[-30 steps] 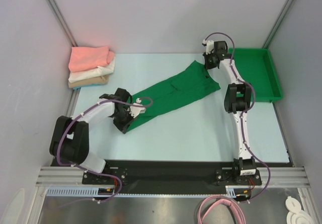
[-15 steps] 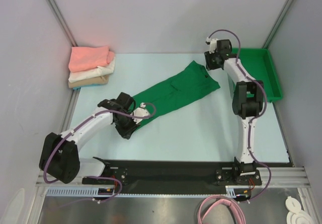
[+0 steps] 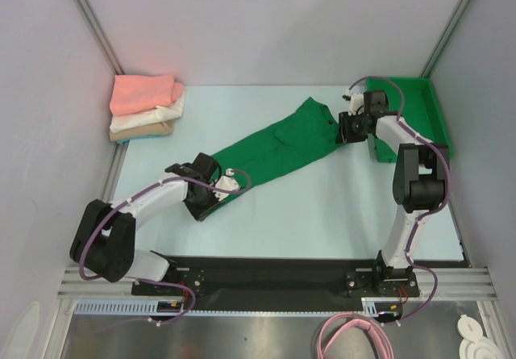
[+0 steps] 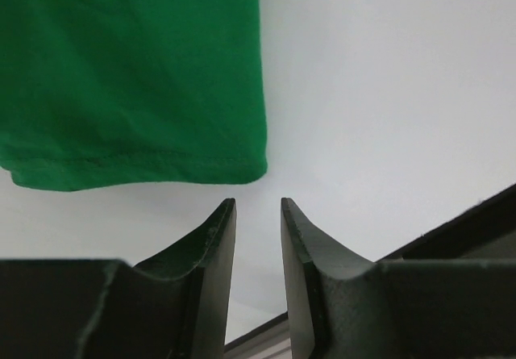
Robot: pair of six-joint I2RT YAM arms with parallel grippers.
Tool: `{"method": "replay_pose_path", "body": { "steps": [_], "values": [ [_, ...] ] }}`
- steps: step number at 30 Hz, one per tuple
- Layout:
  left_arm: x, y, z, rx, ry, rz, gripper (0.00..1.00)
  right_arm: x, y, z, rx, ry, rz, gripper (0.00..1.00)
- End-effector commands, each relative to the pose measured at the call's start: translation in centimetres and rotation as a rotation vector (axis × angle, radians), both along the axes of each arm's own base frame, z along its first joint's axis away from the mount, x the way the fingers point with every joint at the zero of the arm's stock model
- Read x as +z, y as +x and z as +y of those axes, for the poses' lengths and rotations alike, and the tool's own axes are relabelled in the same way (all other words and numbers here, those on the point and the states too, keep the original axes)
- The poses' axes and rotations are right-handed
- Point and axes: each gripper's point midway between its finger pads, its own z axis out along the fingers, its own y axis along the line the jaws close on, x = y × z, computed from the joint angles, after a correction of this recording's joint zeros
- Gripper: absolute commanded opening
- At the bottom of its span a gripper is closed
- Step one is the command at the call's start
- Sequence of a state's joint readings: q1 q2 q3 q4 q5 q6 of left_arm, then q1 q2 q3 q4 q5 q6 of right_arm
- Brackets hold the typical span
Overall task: Fold and stack the t-shirts
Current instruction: Fold the tshirt
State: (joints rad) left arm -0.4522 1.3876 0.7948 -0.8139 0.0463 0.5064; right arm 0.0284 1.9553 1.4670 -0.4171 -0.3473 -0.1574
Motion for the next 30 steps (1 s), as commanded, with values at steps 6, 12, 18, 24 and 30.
{"method": "replay_pose_path", "body": {
  "steps": [6,12,18,24,30],
  "values": [
    [-0.4,2.6,-0.7,-0.024,0.014,-0.061,0.38,-0.6,-0.6,-0.2,-0.006,0.126,0.053,0.42],
    [-2.5,2.1,-0.3,-0.022,0.052,0.001,0.31,-1.6,-0.4,-0.4,-0.014,0.149,0.079,0.43],
    [-3.9,1.6,-0.2,-0.019,0.07,0.04,0.15,-2.4,0.2,-0.3,-0.015,0.161,0.102,0.45],
    [-4.5,0.9,0.0,-0.015,0.079,0.062,0.01,-2.7,1.1,0.0,-0.017,0.185,0.116,0.48],
    [-4.6,0.2,-0.2,-0.034,0.082,0.077,0.0,-3.1,2.5,-0.4,-0.041,0.169,0.109,0.49]
  ]
}}
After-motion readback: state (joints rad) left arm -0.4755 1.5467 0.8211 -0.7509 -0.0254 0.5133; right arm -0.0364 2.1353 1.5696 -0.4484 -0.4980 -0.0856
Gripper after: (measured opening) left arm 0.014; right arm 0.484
